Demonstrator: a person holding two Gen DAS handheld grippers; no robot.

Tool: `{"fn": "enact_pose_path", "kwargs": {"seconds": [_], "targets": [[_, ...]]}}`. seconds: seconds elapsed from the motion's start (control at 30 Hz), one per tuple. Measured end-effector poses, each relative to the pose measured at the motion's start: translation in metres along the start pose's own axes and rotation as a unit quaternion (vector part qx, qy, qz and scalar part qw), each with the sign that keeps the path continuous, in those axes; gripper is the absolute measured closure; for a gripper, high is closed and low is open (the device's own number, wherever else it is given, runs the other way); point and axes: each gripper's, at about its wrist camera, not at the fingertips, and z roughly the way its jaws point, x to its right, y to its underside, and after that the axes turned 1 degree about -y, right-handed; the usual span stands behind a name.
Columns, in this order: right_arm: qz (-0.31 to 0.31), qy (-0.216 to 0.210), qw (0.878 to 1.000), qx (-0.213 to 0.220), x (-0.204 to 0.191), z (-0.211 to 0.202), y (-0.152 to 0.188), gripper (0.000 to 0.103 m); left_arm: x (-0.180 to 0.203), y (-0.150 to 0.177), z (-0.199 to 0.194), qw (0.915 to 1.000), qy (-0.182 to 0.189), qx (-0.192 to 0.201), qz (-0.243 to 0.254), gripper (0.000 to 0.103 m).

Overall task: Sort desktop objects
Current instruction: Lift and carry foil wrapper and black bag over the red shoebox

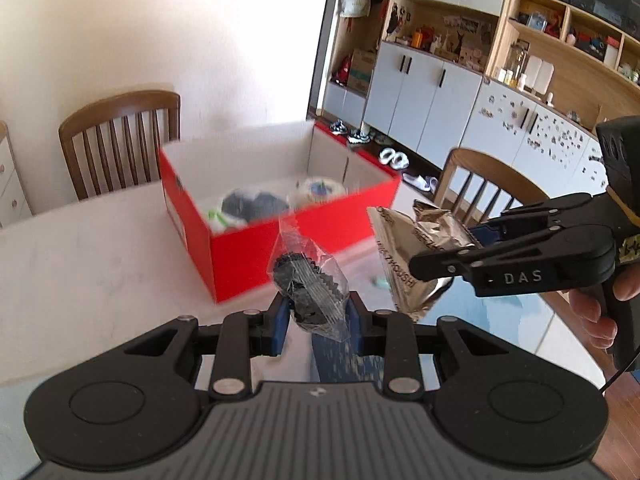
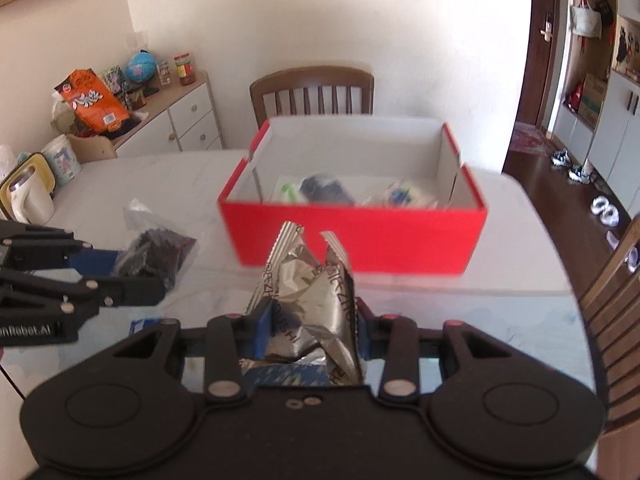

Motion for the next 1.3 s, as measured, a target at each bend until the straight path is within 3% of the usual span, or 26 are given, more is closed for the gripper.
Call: {"fn": "enact_pose_path", "kwargs": {"seconds": [0.17, 0.7, 0.97, 1.3], "targets": [[-0.032, 0.024, 0.999, 0.012, 0.021, 0.004, -0.03, 0.064, -0.004, -0.035, 0.015, 0.9999, -0.012, 0.0, 0.003, 0.074], [-0.006, 0.014, 0.999, 0.032, 0.068, 0.063, -0.094, 0.064, -0.031, -0.126, 0.094, 0.9987, -0.05, -0.011, -0.001, 0.074], [0.001, 0.02, 1.0, 0.011, 0.071, 0.104, -0.095, 0.064, -0.043, -0.125, 0.154, 0.9947, -0.074, -0.071, 0.002, 0.074], [-0.006, 0.024, 0.999, -0.029, 0.069, 0.144, -0.087, 0.064, -0.047, -0.115, 0.197, 0.9893, -0.077, -0.122, 0.021, 0.074]]}}
